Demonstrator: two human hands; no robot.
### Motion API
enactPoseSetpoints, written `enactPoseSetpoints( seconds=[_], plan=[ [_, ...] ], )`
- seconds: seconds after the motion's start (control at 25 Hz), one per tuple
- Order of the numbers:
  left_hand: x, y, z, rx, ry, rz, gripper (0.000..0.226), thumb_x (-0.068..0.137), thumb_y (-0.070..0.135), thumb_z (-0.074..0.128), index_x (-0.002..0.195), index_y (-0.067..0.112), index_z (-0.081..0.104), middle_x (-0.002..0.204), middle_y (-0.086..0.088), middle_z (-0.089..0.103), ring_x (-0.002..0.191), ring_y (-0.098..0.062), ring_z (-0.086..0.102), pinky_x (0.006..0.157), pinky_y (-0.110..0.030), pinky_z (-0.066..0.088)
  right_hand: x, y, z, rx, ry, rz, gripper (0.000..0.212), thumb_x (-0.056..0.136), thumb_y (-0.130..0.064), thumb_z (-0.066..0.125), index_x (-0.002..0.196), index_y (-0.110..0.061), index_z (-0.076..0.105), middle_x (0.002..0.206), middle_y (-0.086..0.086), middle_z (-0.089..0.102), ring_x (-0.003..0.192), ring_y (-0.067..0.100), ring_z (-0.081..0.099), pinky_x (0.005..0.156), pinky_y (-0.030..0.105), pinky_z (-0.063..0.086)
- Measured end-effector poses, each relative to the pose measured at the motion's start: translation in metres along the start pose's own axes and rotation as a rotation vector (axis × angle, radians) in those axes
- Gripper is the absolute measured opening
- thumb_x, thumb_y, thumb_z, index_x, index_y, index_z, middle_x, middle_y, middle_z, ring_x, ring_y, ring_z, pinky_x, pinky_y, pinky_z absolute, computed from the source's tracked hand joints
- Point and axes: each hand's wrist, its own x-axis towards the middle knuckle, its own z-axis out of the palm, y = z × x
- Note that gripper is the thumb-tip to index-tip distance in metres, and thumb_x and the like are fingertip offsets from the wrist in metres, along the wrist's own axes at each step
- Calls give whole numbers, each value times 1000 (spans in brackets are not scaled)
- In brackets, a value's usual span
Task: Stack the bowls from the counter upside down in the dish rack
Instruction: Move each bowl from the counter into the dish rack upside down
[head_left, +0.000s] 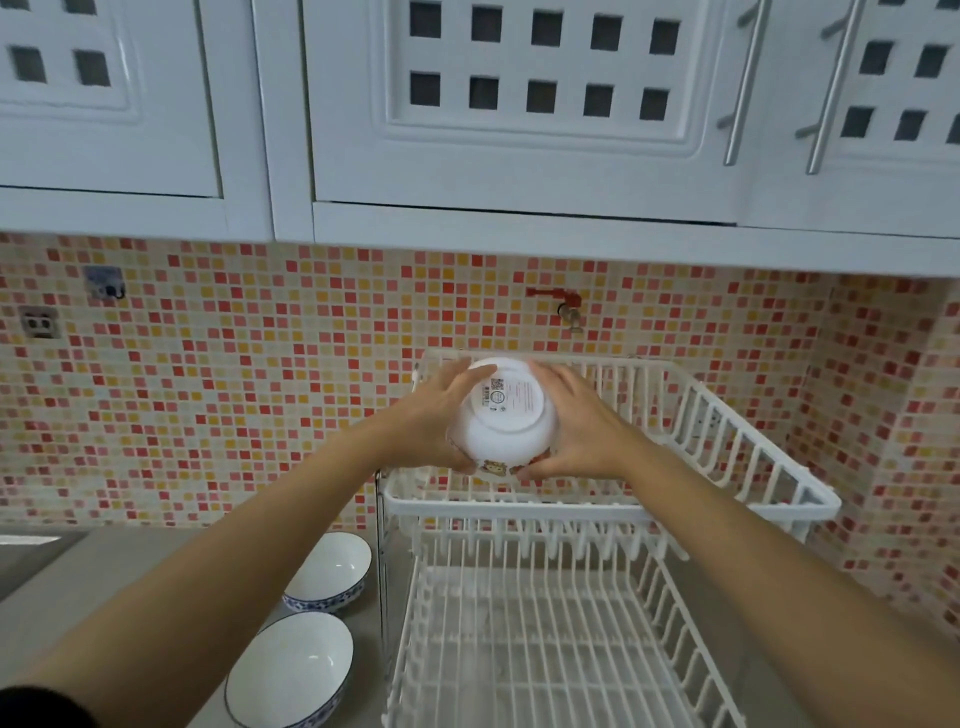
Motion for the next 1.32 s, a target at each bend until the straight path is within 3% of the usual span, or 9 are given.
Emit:
enactPoseSetpoints(
  seconds=[0.2,0.44,0.56,0.72,0.8,0.92,1.0,1.12,1.32],
  plan=[
    [-3,3,2,99,12,56,103,64,35,83,144,27,18,143,-6,19,130,-25,34,104,-33,38,-5,1,1,-131,-16,-19,130,50,-60,82,149,-25,5,146,-1,17,136,20,22,105,42,40],
    [-3,1,4,139,12,68,101,62,38,83,141,29,21,139,-6,20,125,-27,39,101,-35,42,-9,-4,-2,-225,-21,-12,132,48,-66,79,149,-25,5,149,0,16,138,21,22,101,45,44],
    [-3,0,2,154,-30,41,107,61,39,83,142,34,14,146,-5,13,131,-31,34,104,-41,40,-10,-7,-7,-260,-23,-3,133,46,-72,75,148,-27,3,152,-3,12,141,20,19,104,46,41],
    [-8,2,-10,142,-87,14,117,62,40,83,145,39,1,157,2,-12,145,-28,11,113,-49,27,-14,-17,-22,-179,-64,-21,129,53,-69,74,149,-25,0,157,-7,-1,145,13,5,115,42,20],
    [-15,1,-24,156,-74,-14,116,66,38,81,147,34,-2,158,3,-14,146,-24,5,115,-47,19,-14,-27,-29,-151,-68,-6,120,63,-67,69,150,-23,-1,158,-8,-4,145,12,3,116,42,17],
    [-34,-14,-50,224,2,-99,100,80,41,68,150,25,-3,159,3,-9,146,-22,7,116,-40,16,-4,-56,-28,-151,19,-9,101,76,-73,46,150,-22,0,159,-7,-3,146,15,5,116,45,16],
    [-50,-35,-65,284,70,-169,84,89,44,53,150,20,1,160,1,-3,146,-22,10,117,-38,16,10,-89,-19,-126,114,-48,84,87,-65,36,150,-20,6,159,-4,2,146,16,7,117,42,16],
    [-73,-75,-81,331,112,-266,67,97,43,36,149,12,9,159,-6,9,146,-25,15,119,-41,18,39,-152,12,-35,246,-56,64,98,-40,38,149,-12,14,159,4,10,146,20,12,116,39,20],
    [-115,-131,-76,239,95,-528,57,101,37,24,148,7,15,157,-12,18,144,-29,19,117,-42,20,82,-236,86,222,242,186,62,97,-18,43,149,-7,11,158,12,7,146,26,7,117,38,20]
  ],
)
